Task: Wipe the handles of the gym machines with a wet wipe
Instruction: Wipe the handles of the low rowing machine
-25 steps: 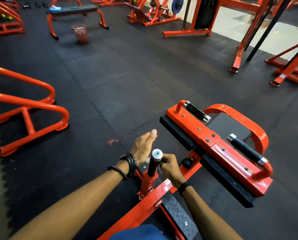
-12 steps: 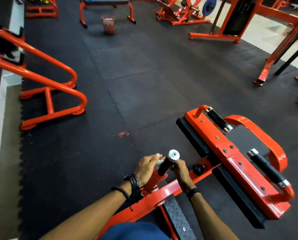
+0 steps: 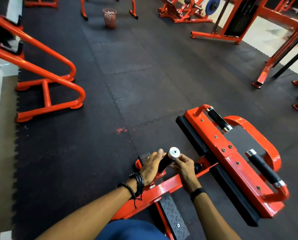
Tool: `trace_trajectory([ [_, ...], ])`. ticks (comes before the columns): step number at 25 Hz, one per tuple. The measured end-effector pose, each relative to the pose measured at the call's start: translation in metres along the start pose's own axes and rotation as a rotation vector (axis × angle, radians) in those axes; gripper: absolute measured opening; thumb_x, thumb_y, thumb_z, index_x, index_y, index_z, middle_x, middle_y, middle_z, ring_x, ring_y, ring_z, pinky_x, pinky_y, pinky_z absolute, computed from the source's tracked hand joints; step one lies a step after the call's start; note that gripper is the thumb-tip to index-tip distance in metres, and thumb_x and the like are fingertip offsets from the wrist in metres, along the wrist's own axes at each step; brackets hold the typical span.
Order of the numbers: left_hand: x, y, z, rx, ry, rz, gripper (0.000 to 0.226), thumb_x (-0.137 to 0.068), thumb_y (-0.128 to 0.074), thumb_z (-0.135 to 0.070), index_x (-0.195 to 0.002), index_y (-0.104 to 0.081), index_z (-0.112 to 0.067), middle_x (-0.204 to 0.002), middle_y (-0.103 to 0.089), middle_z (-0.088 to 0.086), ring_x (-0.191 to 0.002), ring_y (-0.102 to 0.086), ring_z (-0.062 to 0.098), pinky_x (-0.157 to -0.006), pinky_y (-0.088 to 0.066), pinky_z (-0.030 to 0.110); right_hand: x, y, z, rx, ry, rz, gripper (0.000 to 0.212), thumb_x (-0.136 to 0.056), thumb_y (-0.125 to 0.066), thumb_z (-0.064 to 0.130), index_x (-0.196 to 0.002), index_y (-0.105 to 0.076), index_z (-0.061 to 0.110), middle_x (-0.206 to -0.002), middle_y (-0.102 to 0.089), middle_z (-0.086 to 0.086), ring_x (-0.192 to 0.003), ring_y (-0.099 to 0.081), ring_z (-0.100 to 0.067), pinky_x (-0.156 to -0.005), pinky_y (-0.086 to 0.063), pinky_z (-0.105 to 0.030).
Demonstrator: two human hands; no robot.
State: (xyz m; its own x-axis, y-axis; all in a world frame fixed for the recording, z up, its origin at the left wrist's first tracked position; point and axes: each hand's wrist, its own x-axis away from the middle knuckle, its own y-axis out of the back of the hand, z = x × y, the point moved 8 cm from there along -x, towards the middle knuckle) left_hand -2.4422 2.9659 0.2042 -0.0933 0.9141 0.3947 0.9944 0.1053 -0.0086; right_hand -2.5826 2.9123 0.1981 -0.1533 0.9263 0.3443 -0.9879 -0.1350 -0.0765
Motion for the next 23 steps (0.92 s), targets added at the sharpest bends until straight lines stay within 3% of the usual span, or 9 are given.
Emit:
trace_trajectory([
  [2,0.002,0.003,-0.005,0.091,-0.014,-0.078,0.067,-0.096,-0.035,-0.064,-0.117,-0.068,-0.009,-0.116,-0.067,0.009,-0.099,-0.066,0.010,-0.067,-0.052,0.012,0.005,0.003,0.003,0.011,0.019,-0.036,0.016,-0.093,-0.063,0.011,-0.081,-0.073,0.013,-0.087,-0.074,-0.008,-0.089,-0.067,-0.024,-0.076,-0.052,-0.032],
  [5,0.014,0.011,-0.017,0.142,-0.087,-0.203,0.045,-0.100,-0.045,-0.040,-0.108,-0.073,-0.005,-0.107,-0.067,0.010,-0.093,-0.065,0.011,-0.072,-0.049,0.015,0.021,0.000,0.030,0.051,0.136,-0.080,0.014,-0.094,-0.063,0.011,-0.085,-0.074,0.011,-0.087,-0.075,-0.006,-0.089,-0.067,-0.021,-0.080,-0.053,-0.033],
  [7,0.019,0.011,-0.015,0.216,-0.077,-0.247,0.024,-0.097,-0.053,-0.013,-0.106,-0.073,-0.002,-0.105,-0.067,0.012,-0.090,-0.066,0.014,-0.069,-0.050,0.014,0.037,-0.004,0.061,0.075,0.261,-0.124,0.014,-0.094,-0.062,0.008,-0.086,-0.074,0.008,-0.085,-0.075,-0.006,-0.085,-0.068,-0.018,-0.078,-0.054,-0.029],
  [10,0.023,0.007,-0.006,0.316,-0.044,-0.331,0.026,-0.085,-0.060,0.015,-0.101,-0.070,-0.002,-0.086,-0.073,0.007,-0.077,-0.069,0.014,-0.065,-0.053,0.016,0.065,-0.009,0.109,0.164,0.452,-0.168,0.010,-0.094,-0.063,0.008,-0.091,-0.072,0.005,-0.087,-0.073,-0.008,-0.081,-0.066,-0.014,-0.074,-0.052,-0.020],
  [12,0.027,0.004,0.000,0.385,-0.038,-0.377,0.027,-0.082,-0.066,0.015,-0.095,-0.070,-0.008,-0.079,-0.072,0.005,-0.070,-0.070,0.011,-0.068,-0.058,0.024,0.078,-0.020,0.129,0.366,0.560,-0.125,0.007,-0.092,-0.066,0.006,-0.091,-0.073,0.007,-0.089,-0.072,-0.005,-0.080,-0.065,-0.012,-0.072,-0.048,-0.017],
  [14,0.027,0.003,0.010,0.388,-0.036,-0.444,0.030,-0.077,-0.072,0.011,-0.092,-0.072,-0.015,-0.087,-0.074,0.008,-0.080,-0.072,0.019,-0.076,-0.060,0.036,0.083,-0.030,0.131,0.580,0.612,-0.065,0.008,-0.087,-0.071,0.002,-0.089,-0.074,0.010,-0.092,-0.069,-0.003,-0.082,-0.066,-0.011,-0.070,-0.047,-0.017],
  [19,0.026,0.002,0.031,0.346,-0.029,-0.591,0.031,-0.074,-0.076,0.006,-0.088,-0.075,-0.021,-0.096,-0.073,0.009,-0.081,-0.072,0.014,-0.075,-0.060,0.033,0.085,-0.035,0.129,0.814,0.657,-0.017,0.017,-0.082,-0.075,-0.003,-0.092,-0.076,0.011,-0.096,-0.065,0.001,-0.079,-0.063,-0.009,-0.068,-0.049,-0.016],
  [21,0.026,-0.002,0.039,0.417,-0.007,-0.618,0.030,-0.076,-0.076,0.003,-0.085,-0.073,-0.025,-0.091,-0.075,0.009,-0.081,-0.073,0.018,-0.075,-0.061,0.038,0.086,-0.037,0.133,0.878,0.678,-0.008,0.017,-0.083,-0.074,-0.002,-0.093,-0.076,0.011,-0.097,-0.065,0.001,-0.083,-0.063,-0.005,-0.067,-0.048,-0.013],
  [23,0.034,-0.001,0.039,0.435,-0.004,-0.687,0.029,-0.077,-0.076,0.004,-0.079,-0.071,-0.025,-0.085,-0.074,0.008,-0.075,-0.071,0.012,-0.071,-0.059,0.034,0.090,-0.039,0.136,0.905,0.721,0.002,0.014,-0.083,-0.074,-0.001,-0.092,-0.075,0.009,-0.097,-0.065,-0.001,-0.087,-0.062,0.000,-0.068,-0.047,-0.010],
])
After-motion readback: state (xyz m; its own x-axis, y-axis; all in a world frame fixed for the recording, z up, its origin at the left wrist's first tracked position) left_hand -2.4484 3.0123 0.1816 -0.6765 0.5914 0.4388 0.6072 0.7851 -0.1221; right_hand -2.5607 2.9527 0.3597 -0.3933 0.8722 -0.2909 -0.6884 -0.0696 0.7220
